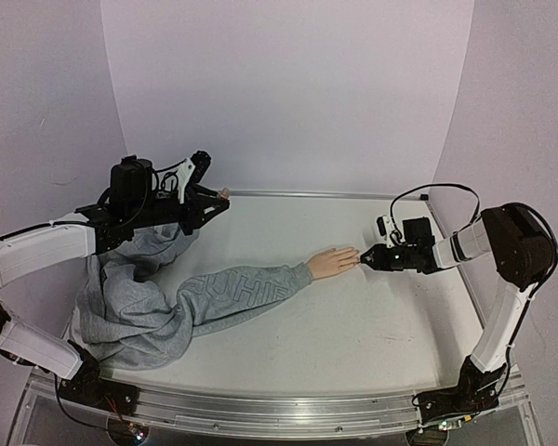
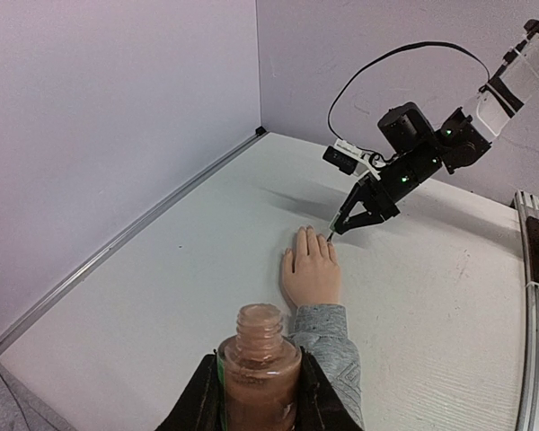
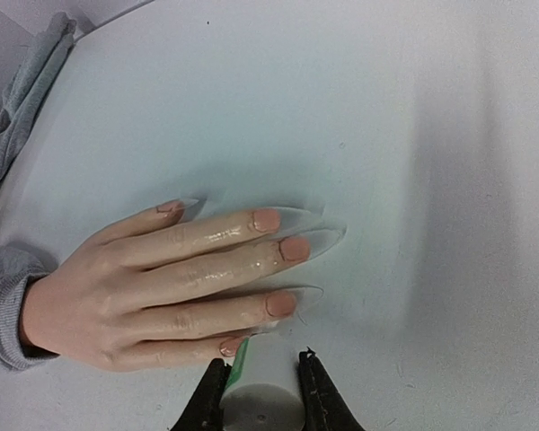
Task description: Paint the nails
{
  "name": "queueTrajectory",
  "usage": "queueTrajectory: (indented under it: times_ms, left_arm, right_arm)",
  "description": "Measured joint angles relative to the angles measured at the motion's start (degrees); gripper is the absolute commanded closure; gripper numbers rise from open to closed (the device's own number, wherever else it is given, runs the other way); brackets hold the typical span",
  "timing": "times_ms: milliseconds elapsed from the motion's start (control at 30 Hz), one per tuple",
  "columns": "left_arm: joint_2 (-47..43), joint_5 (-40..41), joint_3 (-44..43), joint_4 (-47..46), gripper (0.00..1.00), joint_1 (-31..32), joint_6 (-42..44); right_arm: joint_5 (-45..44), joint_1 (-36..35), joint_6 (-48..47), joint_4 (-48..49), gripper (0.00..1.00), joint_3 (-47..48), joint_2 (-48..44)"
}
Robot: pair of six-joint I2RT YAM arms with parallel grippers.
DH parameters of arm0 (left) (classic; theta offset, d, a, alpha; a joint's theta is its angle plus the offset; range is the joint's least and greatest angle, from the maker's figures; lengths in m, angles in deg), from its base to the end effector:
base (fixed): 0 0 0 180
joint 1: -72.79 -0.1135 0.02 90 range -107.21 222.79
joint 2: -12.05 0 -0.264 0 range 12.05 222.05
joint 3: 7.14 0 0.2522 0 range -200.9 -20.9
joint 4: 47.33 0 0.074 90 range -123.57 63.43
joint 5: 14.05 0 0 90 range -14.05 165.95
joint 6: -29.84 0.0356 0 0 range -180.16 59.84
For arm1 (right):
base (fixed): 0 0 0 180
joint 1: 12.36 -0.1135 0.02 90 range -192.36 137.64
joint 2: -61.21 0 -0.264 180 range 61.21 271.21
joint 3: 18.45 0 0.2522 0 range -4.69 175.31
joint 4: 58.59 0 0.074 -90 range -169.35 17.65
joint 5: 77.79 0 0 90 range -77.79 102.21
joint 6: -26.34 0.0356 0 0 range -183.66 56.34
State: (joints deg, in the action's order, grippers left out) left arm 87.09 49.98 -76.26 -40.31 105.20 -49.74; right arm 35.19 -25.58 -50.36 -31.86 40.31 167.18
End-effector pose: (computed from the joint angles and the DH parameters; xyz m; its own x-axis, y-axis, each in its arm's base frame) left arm 0.2500 -0.1772 0.3188 -0.0336 0.2139 -0.9763 0.8625 0.4998 0.0798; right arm 0.3512 0.0968 0.1449 -0.4618 0.1091 -0.8802 -0.4730 0.8092 0.3484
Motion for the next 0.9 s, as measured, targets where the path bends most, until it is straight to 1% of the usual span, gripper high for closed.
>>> queueTrajectory:
  times_ms: [267,533,900]
  left_arm:
    - [-0.15,0.02,0.0,0.02,1.0,0.0,0.0]
    - [-0.2,0.0,0.0,0.0,1.0,0.0,0.0]
    - [-0.2,-0.07,0.0,0.02,1.0,0.0,-0.02]
  right_arm:
    - [-1.07,0.0,0.07,1.6,1.0,-1.81,-0.74]
    - [1.51,0.0,-0.22,3.02,1.0,-3.96,-2.93]
    - [3.72,0.0,-0.85,3.28,1.0,-4.02,-3.02]
